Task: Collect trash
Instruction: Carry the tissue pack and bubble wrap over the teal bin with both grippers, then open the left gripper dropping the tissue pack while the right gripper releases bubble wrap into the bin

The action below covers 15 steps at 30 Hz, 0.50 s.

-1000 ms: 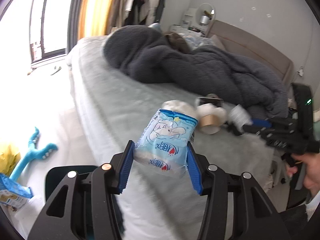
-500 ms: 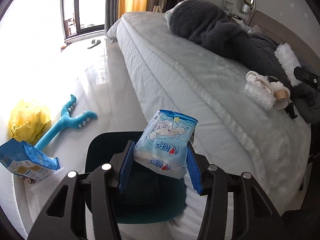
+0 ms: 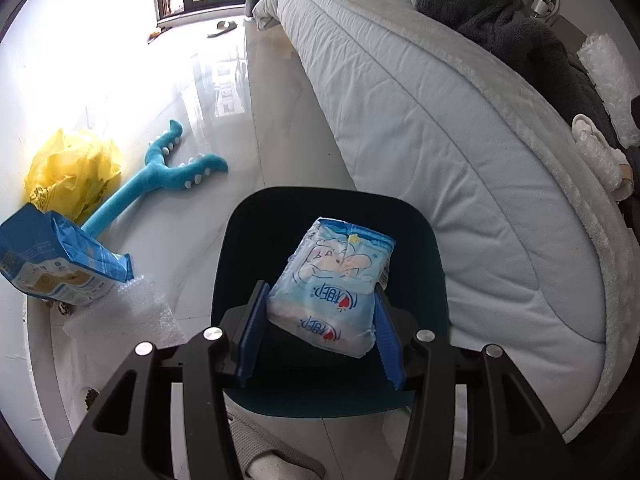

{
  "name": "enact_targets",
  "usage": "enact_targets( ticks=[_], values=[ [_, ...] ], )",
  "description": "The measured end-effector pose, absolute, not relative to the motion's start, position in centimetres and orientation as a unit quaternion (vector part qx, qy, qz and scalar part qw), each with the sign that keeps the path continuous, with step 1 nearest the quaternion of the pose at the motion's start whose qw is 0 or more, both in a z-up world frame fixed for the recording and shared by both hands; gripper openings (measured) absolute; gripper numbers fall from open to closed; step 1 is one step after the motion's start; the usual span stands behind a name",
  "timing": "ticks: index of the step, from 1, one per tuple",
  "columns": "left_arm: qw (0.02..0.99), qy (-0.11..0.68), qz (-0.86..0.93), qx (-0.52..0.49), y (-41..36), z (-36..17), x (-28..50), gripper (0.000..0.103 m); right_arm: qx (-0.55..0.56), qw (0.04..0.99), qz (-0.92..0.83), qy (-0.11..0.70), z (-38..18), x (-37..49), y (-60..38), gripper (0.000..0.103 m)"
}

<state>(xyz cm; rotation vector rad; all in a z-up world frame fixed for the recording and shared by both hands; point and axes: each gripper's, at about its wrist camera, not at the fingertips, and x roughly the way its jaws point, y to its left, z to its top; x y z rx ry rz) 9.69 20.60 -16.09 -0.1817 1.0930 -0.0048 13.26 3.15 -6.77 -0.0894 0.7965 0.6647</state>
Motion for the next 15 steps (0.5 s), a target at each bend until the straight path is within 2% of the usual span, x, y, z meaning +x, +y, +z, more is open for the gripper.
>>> enact_targets(
  ticks=[12, 14, 15],
  values=[
    [0.809, 0.578, 0.000, -0.105, 24.0, -20.8, 8.7, 0.054, -0.062, 0.828, 0.350, 0.434, -10.5, 12.7, 10.0, 0.030],
    [0.810, 0.577, -0.002, -0.108, 24.5, -21.1, 8.5, 0.059, -0.064, 0.822, 0.349, 0.446, -11.3, 13.0, 10.7, 0.030],
    [0.810, 0.576, -0.003, -0.108, 24.6, -21.0, 8.4, 0.064, -0.065, 0.818, 0.349, 0.452, -11.8, 13.2, 11.1, 0.030]
  ],
)
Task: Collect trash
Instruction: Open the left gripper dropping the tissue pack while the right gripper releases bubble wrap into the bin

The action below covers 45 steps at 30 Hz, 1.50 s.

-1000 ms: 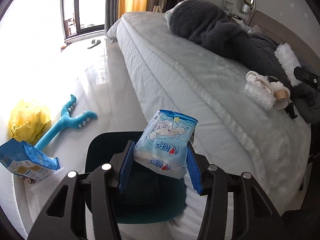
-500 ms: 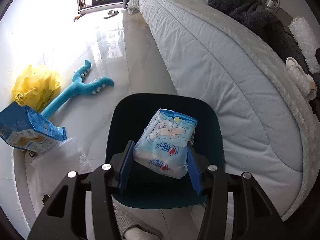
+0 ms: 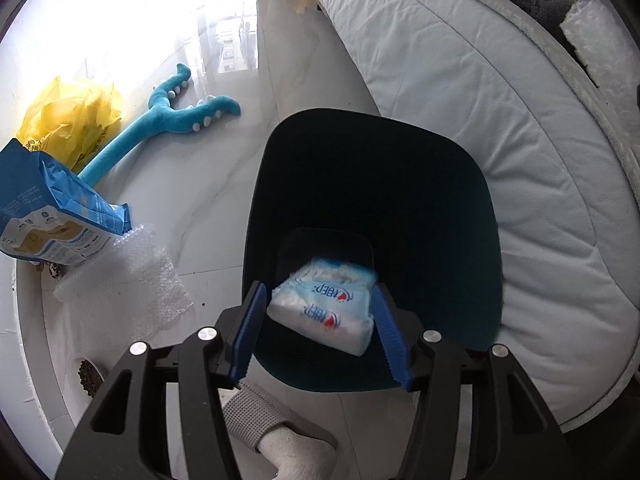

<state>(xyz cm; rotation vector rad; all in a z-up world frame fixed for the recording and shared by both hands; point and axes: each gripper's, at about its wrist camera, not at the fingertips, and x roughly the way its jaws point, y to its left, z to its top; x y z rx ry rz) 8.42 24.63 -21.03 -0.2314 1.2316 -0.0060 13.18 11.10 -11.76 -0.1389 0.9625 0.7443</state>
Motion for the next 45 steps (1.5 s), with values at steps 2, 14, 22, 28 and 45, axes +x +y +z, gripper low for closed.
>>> enact_targets(
  ticks=[2, 14, 22, 28, 45],
  values=[
    [0.812, 0.573, -0.002, -0.110, 25.1, -20.8, 8.2, 0.070, -0.071, 0.814, 0.347, 0.461, -12.7, 13.3, 11.9, 0.030],
    [0.861, 0.493, 0.018, -0.127, 28.6, -15.0, 6.3, 0.082, -0.087, 0.789, 0.325, 0.515, -18.5, 14.4, 15.4, 0.030],
    [0.886, 0.450, 0.019, -0.113, 29.2, -11.5, 5.3, 0.082, -0.090, 0.771, 0.313, 0.548, -22.1, 14.6, 17.0, 0.031],
    [0.902, 0.423, -0.002, -0.090, 28.5, -8.9, 4.5, 0.082, -0.098, 0.760, 0.306, 0.565, -24.3, 14.8, 18.1, 0.031],
    [0.932, 0.353, 0.017, -0.079, 27.2, -2.1, 3.3, 0.082, -0.134, 0.743, 0.295, 0.586, -27.1, 14.1, 18.4, 0.049]
  ],
)
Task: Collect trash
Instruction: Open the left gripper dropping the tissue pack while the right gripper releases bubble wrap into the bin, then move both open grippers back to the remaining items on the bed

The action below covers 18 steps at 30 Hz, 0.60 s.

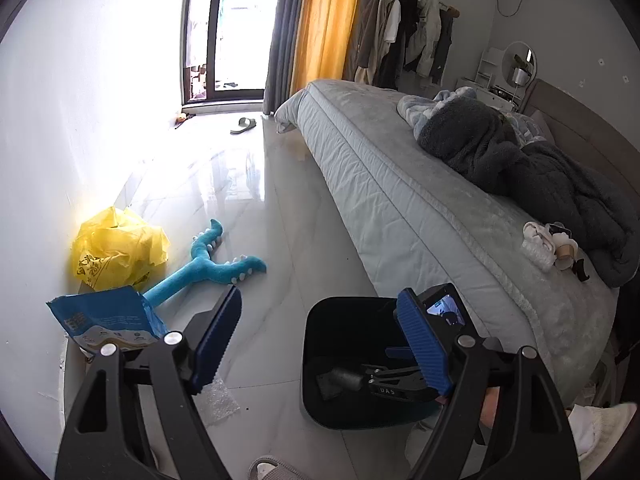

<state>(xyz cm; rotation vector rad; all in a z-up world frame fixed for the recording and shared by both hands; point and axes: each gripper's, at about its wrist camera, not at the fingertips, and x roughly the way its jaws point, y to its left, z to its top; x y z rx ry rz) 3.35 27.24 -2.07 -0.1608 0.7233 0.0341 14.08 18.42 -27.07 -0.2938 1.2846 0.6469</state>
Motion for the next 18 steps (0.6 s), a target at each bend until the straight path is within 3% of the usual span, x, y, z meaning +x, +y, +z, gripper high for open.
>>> enact_targets(
  ticks=[10, 18],
  values=[
    [0.937, 0.337, 0.011, -0.090, 25.5, -0.4, 3.9, 0.092, -0.114, 0.767, 0.307, 0.552, -22.5, 13.9, 15.7, 0.055],
    [0.937, 0.334, 0.004, -0.106, 24.1, 0.0, 5.0, 0.093, -0.096, 0.792, 0.328, 0.506, -17.6, 13.7, 13.2, 0.063]
  ],
)
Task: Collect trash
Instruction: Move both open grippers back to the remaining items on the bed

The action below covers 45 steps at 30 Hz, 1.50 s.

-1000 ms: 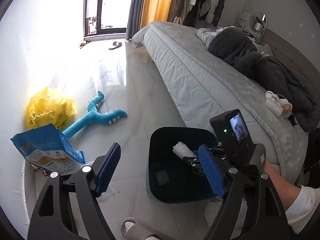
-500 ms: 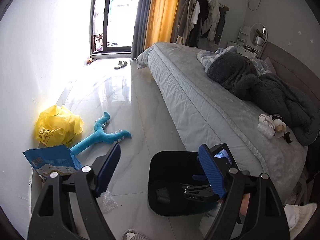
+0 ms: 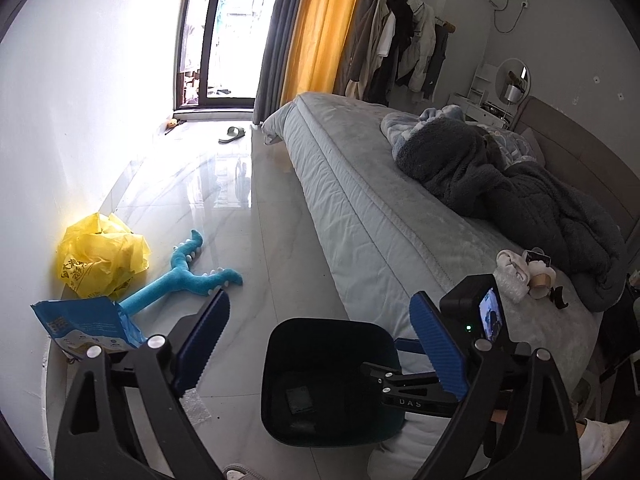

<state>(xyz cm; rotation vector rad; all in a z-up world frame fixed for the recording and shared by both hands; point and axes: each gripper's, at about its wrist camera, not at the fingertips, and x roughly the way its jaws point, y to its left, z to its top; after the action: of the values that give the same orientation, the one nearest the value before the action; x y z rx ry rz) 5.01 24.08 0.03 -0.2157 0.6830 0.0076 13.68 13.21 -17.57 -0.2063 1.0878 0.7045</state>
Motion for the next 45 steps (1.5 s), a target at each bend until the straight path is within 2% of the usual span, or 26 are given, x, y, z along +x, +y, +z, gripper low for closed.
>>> enact_targets(
  ticks=[12, 22, 33, 45],
  values=[
    [0.941, 0.318, -0.044, -0.104, 19.2, 1.3, 6.6, 0.095, -0.079, 0.842, 0.322, 0.425, -11.1, 13.7, 7.0, 0.068],
    [0.939, 0.322, -0.071, -0.093, 15.2, 1.0, 8.3, 0.095, -0.067, 0.878, 0.284, 0.378, -8.0, 13.6, -0.1, 0.070],
    [0.933, 0.337, -0.104, -0.075, 10.3, 0.0, 10.0, 0.095, -0.066, 0.898, 0.240, 0.362, -6.9, 13.4, -7.3, 0.071],
    [0.919, 0.361, -0.139, -0.072, 5.3, -1.8, 12.8, 0.095, -0.074, 0.907, 0.213, 0.356, -6.9, 13.7, -12.9, 0.078]
  ],
)
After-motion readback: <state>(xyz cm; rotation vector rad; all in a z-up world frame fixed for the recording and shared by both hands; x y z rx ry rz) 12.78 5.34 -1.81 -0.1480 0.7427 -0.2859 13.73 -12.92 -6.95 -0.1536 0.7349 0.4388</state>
